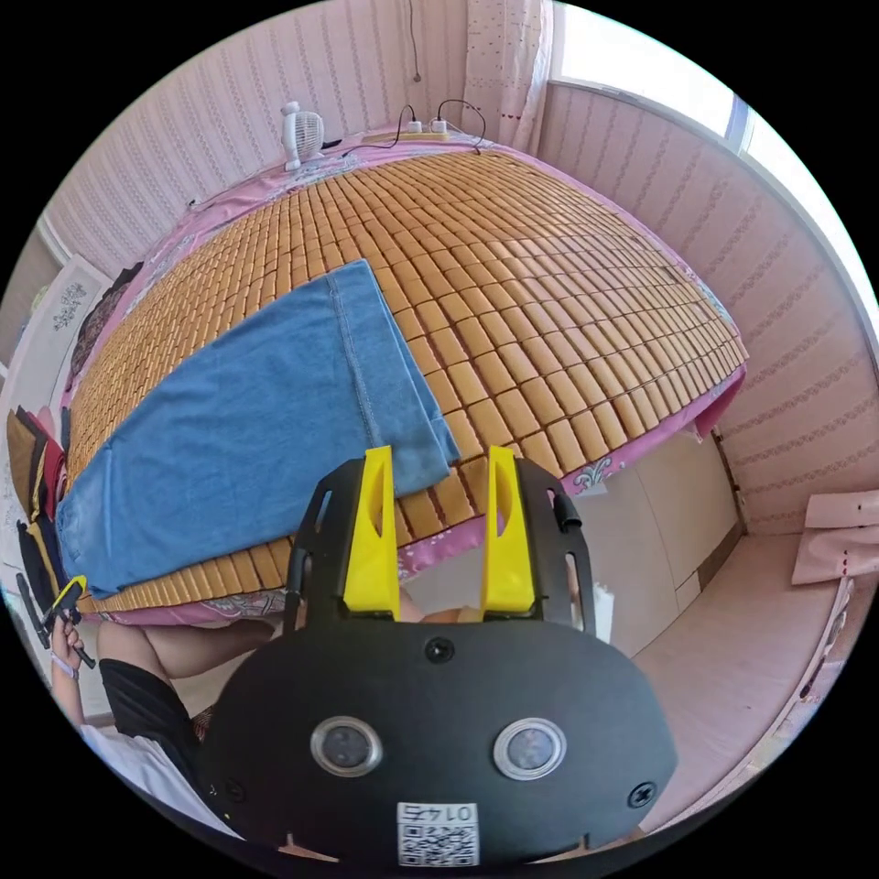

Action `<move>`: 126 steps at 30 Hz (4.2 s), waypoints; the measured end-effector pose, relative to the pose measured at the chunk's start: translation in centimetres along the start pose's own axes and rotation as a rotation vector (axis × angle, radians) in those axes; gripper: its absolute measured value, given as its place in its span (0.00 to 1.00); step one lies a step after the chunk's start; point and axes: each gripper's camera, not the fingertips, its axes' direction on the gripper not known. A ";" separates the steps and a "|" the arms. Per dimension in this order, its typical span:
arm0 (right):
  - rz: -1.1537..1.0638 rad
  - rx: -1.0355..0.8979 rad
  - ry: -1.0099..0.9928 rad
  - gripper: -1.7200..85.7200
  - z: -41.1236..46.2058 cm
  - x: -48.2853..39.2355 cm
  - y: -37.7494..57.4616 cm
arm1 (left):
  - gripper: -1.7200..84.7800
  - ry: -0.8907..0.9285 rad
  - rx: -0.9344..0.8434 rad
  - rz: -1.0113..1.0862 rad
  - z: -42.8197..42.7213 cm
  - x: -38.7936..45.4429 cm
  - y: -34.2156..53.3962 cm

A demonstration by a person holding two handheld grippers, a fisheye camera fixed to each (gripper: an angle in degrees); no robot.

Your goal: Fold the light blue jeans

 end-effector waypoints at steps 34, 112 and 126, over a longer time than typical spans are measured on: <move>-0.463 0.554 -0.519 0.04 -25.0 -13.7 -11.7 | 0.01 0.463 0.032 0.263 8.9 7.1 1.2; -1.063 -0.331 -0.324 0.12 -16.2 -83.1 -19.5 | 0.04 0.293 0.106 -0.237 13.6 -21.2 13.6; -0.997 -0.150 -0.793 0.05 -27.6 -72.2 -25.0 | 0.04 0.291 0.397 -0.128 1.0 -17.5 15.3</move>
